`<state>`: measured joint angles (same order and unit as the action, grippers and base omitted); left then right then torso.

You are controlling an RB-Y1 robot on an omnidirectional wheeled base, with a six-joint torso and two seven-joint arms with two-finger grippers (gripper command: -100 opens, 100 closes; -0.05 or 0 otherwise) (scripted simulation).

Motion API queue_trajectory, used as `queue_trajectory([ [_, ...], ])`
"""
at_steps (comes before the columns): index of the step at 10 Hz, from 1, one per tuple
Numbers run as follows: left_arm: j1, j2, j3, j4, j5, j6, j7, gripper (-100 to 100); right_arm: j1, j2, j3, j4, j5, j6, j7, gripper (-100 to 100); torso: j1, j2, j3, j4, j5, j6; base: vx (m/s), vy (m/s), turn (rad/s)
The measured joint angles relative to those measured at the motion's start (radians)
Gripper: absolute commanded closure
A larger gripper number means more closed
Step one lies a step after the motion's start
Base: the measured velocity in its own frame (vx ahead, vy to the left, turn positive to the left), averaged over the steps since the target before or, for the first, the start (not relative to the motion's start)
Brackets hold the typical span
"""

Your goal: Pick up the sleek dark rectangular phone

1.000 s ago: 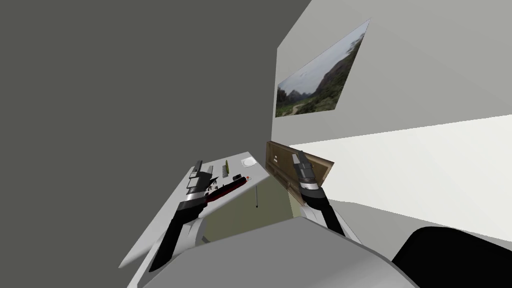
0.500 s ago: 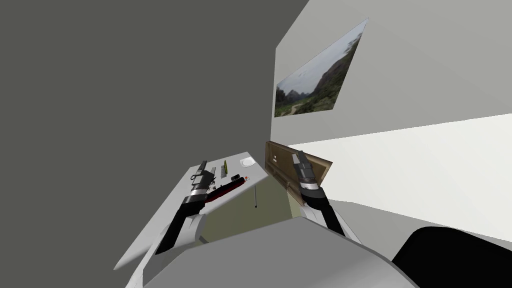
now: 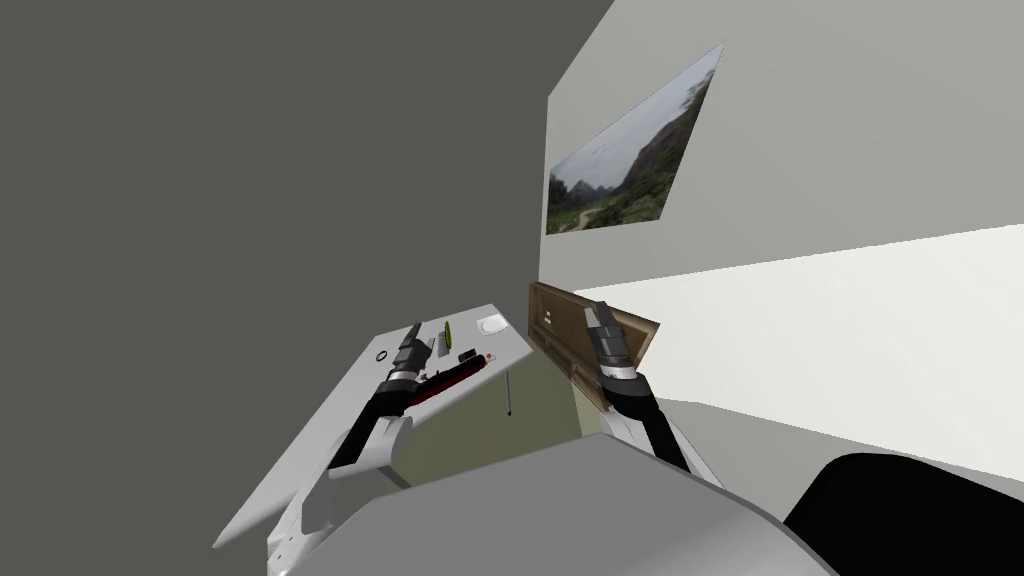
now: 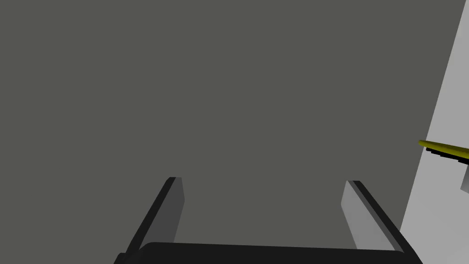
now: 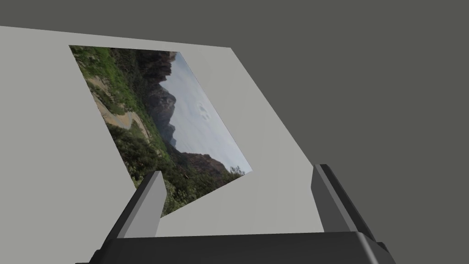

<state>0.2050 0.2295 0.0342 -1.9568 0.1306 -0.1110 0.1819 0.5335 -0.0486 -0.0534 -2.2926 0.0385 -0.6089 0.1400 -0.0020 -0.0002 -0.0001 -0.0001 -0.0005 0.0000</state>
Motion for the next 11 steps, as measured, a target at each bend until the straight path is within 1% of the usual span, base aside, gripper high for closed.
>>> queue_trajectory([
  [1,-0.01,0.008,0.001,0.017,0.009,0.022,0.004,-100,0.0,0.0,0.0,0.0,0.0,0.0,0.0,0,0.0,0.0,0.0,0.0,0.0,0.0,-0.004,-0.043,-0.036],
  [2,-0.036,0.03,0.005,0.052,0.028,0.042,0.012,-100,0.0,0.0,0.0,0.0,0.0,0.0,0.0,0,0.0,0.0,0.0,0.0,0.0,0.0,-0.004,-0.033,-0.022],
  [3,-0.052,0.035,0.006,0.071,0.036,0.069,0.015,-100,0.0,0.0,0.0,0.0,0.0,0.0,0.0,0,0.0,0.0,0.0,0.0,0.0,0.0,-0.007,-0.035,-0.043],
  [4,-0.082,0.049,0.009,0.1,0.051,0.101,0.018,-100,0.0,0.0,0.0,0.0,0.0,0.0,0.0,0,0.0,0.0,0.0,0.0,0.0,0.0,-0.004,-0.028,-0.025],
  [5,-0.088,0.057,0.01,0.116,0.061,0.128,0.022,-100,0.0,0.0,0.0,0.0,0.0,0.0,0.0,0,0.0,0.0,0.0,0.0,0.0,0.0,-0.002,-0.036,-0.053],
  [6,-0.11,0.075,0.013,0.147,0.079,0.151,0.028,-100,0.0,0.0,0.0,0.0,0.0,0.0,0.0,0,0.0,0.0,0.0,0.0,0.0,0.0,0.001,-0.027,-0.026],
  [7,-0.12,0.077,0.011,0.178,0.084,0.168,0.029,-100,0.0,0.0,0.0,0.0,0.0,0.0,0.0,0,0.0,0.0,0.0,0.0,0.0,0.0,0.002,-0.009,0.007],
  [8,-0.131,0.079,0.012,0.189,0.087,0.184,0.03,-100,0.0,0.0,0.0,0.0,0.0,0.0,0.0,0,0.001,0.0,0.0,0.0,0.0,0.0,0.003,-0.023,-0.062],
  [10,-0.164,0.106,0.022,0.226,0.113,0.242,0.04,-100,0.0,0.0,0.0,0.0,0.0,0.0,0.0,0,0.001,0.0,0.0,0.0,0.0,0.0,0.002,-0.025,-0.045],
  [11,-0.19,0.124,0.024,0.257,0.132,0.267,0.047,-100,0.0,0.0,0.0,0.0,0.0,0.0,0.0,0,0.0,0.0,0.0,0.0,0.0,0.0,0.001,-0.024,-0.031],
])
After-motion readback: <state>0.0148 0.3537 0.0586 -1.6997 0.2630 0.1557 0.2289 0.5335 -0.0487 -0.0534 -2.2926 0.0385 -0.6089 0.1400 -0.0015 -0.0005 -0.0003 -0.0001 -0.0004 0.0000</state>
